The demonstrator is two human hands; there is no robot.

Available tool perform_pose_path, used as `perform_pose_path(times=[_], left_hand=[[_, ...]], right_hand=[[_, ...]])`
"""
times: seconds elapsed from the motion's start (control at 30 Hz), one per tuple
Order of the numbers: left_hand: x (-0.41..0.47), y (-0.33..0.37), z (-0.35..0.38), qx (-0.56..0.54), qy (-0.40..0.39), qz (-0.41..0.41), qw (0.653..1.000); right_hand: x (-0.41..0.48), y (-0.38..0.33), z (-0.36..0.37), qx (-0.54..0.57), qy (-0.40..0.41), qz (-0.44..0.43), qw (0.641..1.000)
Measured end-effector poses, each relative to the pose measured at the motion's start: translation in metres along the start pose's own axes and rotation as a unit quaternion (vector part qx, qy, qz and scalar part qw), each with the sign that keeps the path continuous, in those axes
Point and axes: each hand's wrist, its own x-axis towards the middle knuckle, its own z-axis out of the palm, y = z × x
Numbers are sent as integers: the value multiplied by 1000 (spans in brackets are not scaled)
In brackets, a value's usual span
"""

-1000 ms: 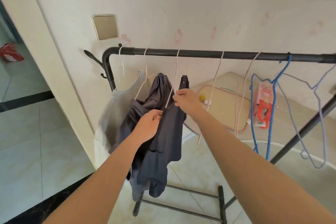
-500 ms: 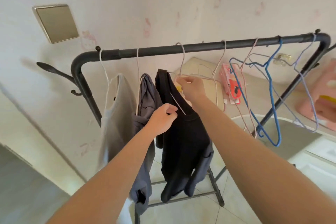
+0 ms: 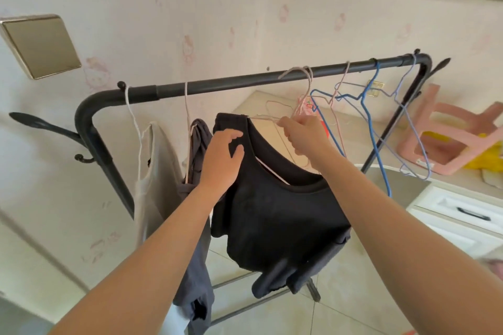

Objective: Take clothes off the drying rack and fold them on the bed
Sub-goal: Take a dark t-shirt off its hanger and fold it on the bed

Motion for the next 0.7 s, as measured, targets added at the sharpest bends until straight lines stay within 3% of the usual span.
perform_pose_path(times=[0.1,0.3,0.43,0.7], left_hand=[[-1,8,5,68,40,85,993],[-12,9,22,204,12,148,968],[-23,6,15,110,-6,121,987],[-44,17,14,29,-16,94,995]], right_hand=[[-13,13,-7,-7,-6,-37,999],[-30,35,-26,-33,-22,-69,997],[-32,52,-40,-21,-50,-78,995],[-29,69,-57,-43,-71,-110,991]])
